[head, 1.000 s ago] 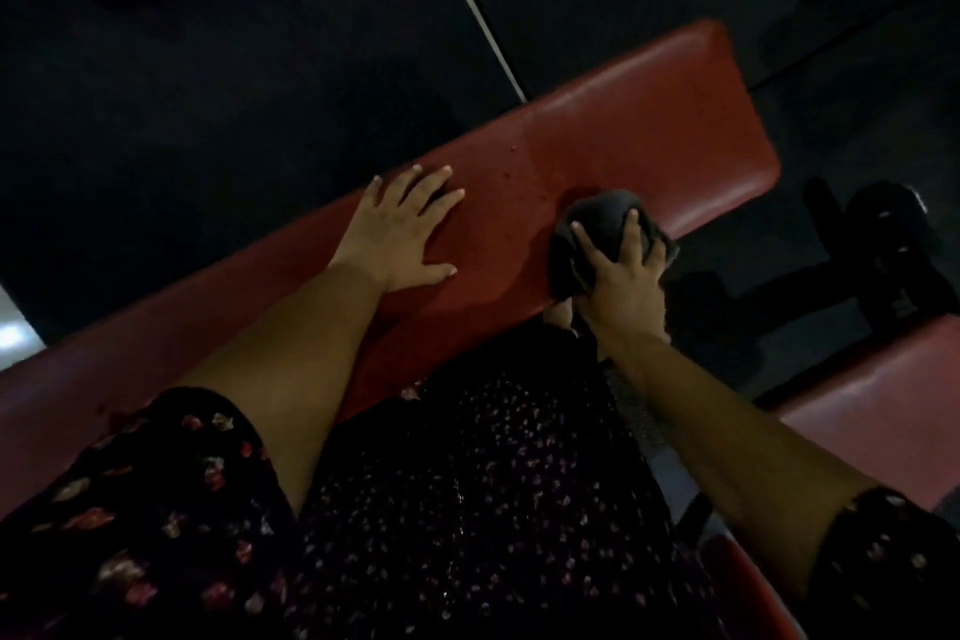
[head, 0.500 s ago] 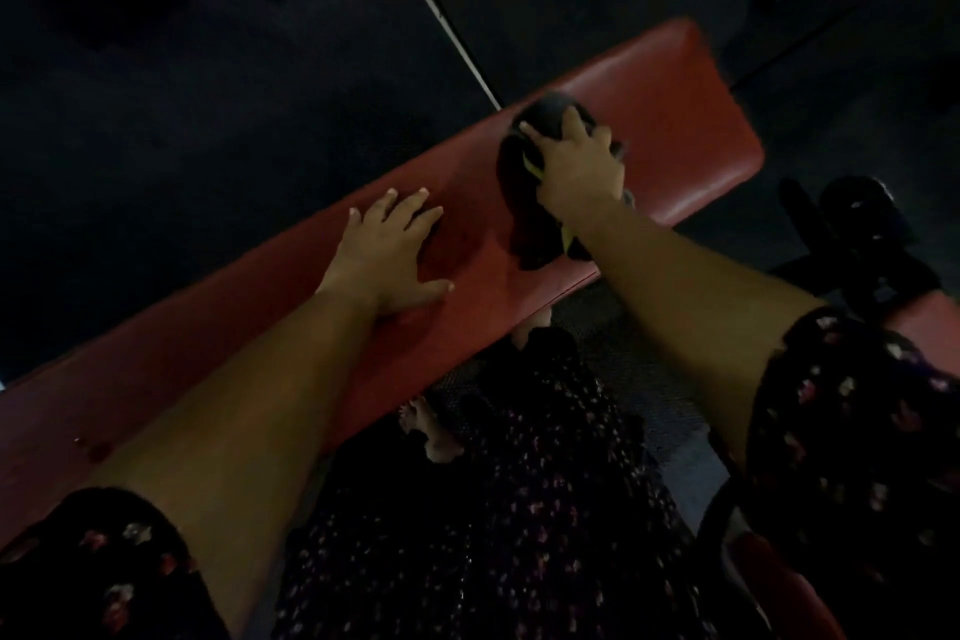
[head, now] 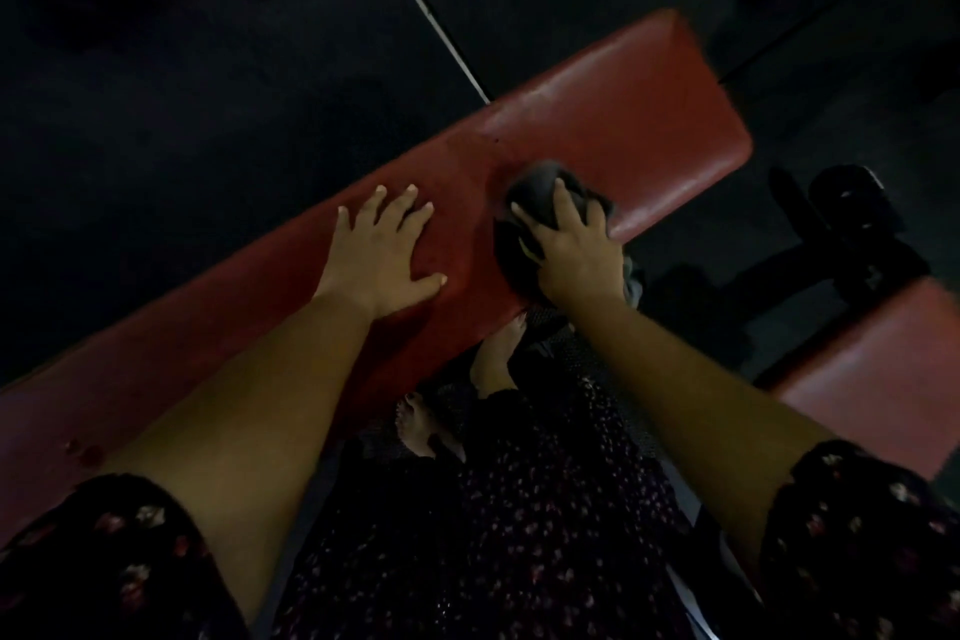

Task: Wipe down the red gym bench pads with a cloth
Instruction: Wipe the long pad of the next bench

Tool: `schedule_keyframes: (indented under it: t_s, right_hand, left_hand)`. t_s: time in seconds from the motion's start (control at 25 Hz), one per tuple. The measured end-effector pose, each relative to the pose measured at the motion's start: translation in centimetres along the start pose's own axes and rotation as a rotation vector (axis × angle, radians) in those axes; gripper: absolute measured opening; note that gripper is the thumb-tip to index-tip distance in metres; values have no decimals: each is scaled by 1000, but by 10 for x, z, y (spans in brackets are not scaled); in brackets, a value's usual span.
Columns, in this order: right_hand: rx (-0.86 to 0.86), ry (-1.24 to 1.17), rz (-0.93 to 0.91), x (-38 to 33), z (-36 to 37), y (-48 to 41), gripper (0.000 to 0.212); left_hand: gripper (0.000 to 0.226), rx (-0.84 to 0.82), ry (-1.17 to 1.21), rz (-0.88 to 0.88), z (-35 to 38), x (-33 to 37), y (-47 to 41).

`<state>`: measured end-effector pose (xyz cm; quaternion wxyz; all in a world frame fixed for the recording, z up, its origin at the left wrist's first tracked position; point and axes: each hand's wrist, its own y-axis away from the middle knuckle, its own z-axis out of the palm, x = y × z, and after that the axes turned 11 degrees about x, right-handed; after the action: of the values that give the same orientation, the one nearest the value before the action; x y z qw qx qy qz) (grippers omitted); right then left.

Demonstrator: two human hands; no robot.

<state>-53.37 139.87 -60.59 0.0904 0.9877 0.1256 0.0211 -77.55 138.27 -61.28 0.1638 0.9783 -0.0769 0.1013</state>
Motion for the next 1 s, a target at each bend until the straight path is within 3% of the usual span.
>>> schedule_keyframes:
  t_s: [0.12, 0.24, 0.44, 0.64, 0.76, 0.84, 1.0]
  right_hand:
    - [40, -13, 109, 1, 10, 48, 59]
    - [-77, -75, 207, -19, 11, 65, 56]
    - [-19, -51, 99, -45, 2, 4, 51]
    - [13, -11, 49, -58, -20, -80, 48]
    - [-15, 42, -97, -74, -31, -108, 48]
    - [-4, 46, -198, -83, -29, -105, 49]
    - [31, -35, -195, -71, -5, -38, 45]
  left_hand:
    - [76, 100, 122, -67, 2, 0, 12]
    - [75, 177, 148, -108, 9, -5, 27]
    - [80, 206, 112, -216, 18, -13, 35]
    - [80, 203, 101, -166, 21, -25, 36]
    - [77, 200, 75, -130, 20, -32, 32]
    - [76, 195, 81, -117, 19, -33, 32]
    - [78, 202, 71, -115, 16, -33, 39]
